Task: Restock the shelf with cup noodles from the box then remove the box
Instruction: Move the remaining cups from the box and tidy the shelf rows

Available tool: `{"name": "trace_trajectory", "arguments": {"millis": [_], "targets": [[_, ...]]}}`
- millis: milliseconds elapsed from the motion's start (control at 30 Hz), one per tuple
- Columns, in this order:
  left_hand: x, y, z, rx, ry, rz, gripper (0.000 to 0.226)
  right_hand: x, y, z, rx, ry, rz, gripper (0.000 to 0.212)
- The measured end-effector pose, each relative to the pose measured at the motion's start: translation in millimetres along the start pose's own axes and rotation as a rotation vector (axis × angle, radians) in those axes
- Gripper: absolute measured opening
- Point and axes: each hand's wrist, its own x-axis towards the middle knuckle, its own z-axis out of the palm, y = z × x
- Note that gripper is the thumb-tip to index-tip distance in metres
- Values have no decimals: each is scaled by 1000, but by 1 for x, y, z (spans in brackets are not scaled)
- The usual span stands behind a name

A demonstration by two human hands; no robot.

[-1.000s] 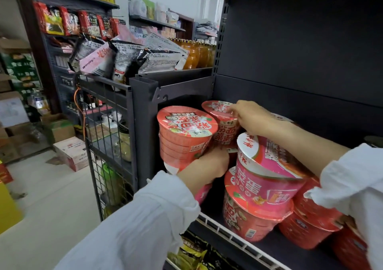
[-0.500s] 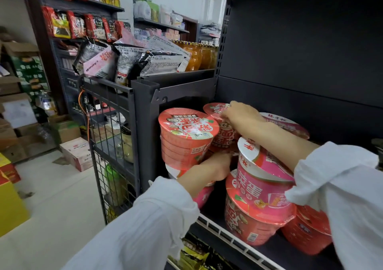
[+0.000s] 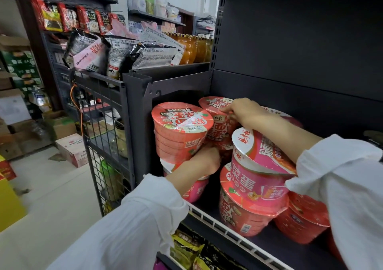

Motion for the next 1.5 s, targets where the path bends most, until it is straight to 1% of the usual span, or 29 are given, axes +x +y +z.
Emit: {"name": "trace_trajectory", "arguments": {"millis": [67, 133, 200, 300, 400, 467, 533, 633, 700, 767, 833, 900, 967, 1067, 1167, 1233, 1333, 1433, 1467, 1500], "targets": [[0, -1, 0, -15, 9, -16, 30, -4, 0, -1, 2, -23, -21, 42], [-3, -1, -1, -64, 22, -35, 29, -11, 0, -5, 56, -64, -42, 41], [-11, 2, -7, -117, 39, -15, 31, -21, -4, -9, 97, -70, -57, 41], [-34, 6, -22, -197, 72, 99, 40, -33, -14, -12, 168, 12, -121, 39], [-65, 1, -37, -184, 98, 188, 38, -48, -33, -14, 265, 119, -183, 40], [-87, -11, -44, -210, 86, 209, 34, -60, -49, -15, 305, 149, -210, 47], [-109, -28, -51, -221, 88, 207, 29, -70, -67, -14, 304, 119, -251, 59], [-131, -60, -60, -161, 160, 185, 27, -77, -90, -6, 307, 113, -266, 74], [-138, -80, -60, -83, 187, 180, 25, -78, -101, 5, 282, 118, -220, 77], [-141, -91, -56, 4, 167, 206, 27, -78, -106, 16, 226, 105, -157, 74], [-142, -91, -51, 101, 139, 219, 34, -76, -105, 23, 203, 121, -117, 67], [-142, -87, -47, 235, 173, 242, 39, -73, -107, 25, 202, 162, -134, 59], [-141, -83, -46, 287, 201, 254, 40, -70, -108, 21, 179, 199, -168, 49], [-135, -89, -47, 262, 149, 245, 43, -66, -99, 13, 135, 263, -175, 36], [-132, -99, -50, 171, 110, 186, 46, -73, -84, 9, 103, 247, -146, 40], [-130, -105, -52, 110, 113, 173, 50, -80, -80, 9, 87, 238, -122, 41], [-125, -104, -51, 69, 108, 141, 51, -87, -87, 8, 115, 224, -67, 33], [-122, -94, -53, 64, 122, 129, 47, -86, -103, 16, 116, 183, 1, 48], [-122, -91, -55, 84, 125, 129, 44, -84, -108, 18, 107, 205, 8, 46], [-122, -89, -57, 104, 125, 133, 42, -82, -112, 20, 110, 237, 0, 38]]}}
